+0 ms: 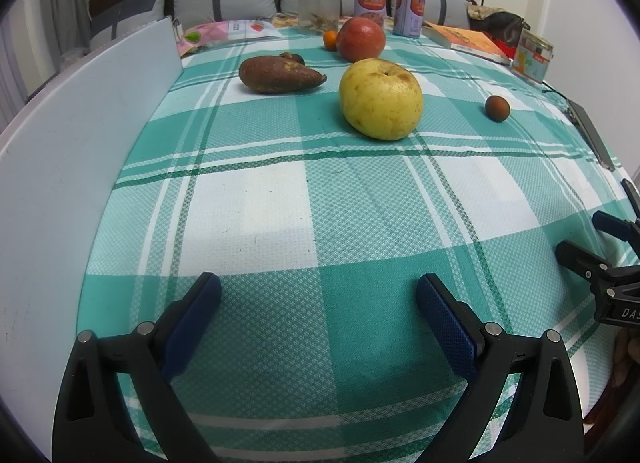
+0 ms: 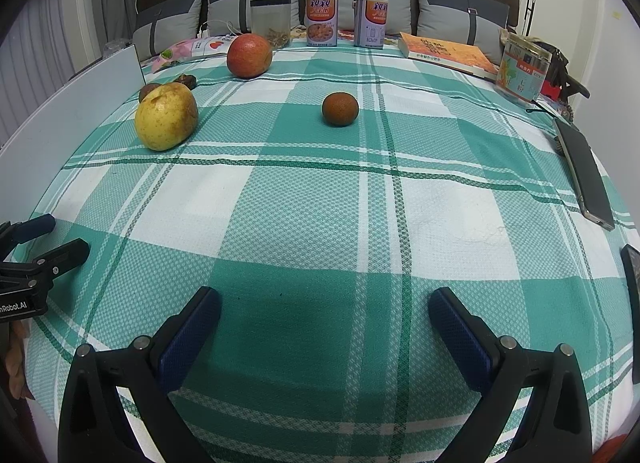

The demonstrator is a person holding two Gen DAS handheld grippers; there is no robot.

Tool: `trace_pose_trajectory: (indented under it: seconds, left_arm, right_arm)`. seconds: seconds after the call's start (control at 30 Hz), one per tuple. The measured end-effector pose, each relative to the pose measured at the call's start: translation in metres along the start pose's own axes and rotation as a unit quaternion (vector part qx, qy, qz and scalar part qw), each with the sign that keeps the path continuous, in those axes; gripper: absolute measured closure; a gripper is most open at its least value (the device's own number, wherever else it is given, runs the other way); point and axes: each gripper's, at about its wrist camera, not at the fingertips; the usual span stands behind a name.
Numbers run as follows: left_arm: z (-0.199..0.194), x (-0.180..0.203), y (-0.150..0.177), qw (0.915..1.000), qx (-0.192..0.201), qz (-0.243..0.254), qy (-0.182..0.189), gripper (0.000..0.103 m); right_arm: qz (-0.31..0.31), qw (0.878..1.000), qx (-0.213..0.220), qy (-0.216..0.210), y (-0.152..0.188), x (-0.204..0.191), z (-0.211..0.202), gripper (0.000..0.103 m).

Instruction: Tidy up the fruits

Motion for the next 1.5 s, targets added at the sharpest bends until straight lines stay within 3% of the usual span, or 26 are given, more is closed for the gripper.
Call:
trace_pose_trajectory:
  seconds: [1.37, 1.5]
  left_arm:
    - [0.0, -0.0003, -0.0014, 1.0, 0.001, 0.0, -0.004, 0.003]
    - [0.0011, -0.0019, -0.0044, 0.9999, -0.014, 0.001, 0.004, 0.004]
  right_arm:
    - [0.0, 1.0, 0.0, 0.0, -0.0001, -0.0006, 0.0003, 0.0]
    - [0.0, 1.0, 0.0, 0.0, 0.0, -0.0008, 0.0002, 0.0]
Point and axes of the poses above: each gripper's, at about its wrist camera, not at the fingertips, and z roughly the way its jaws point, x to its right, y to its underside, and after that the axes turned 4 degrees about -y, right-handed
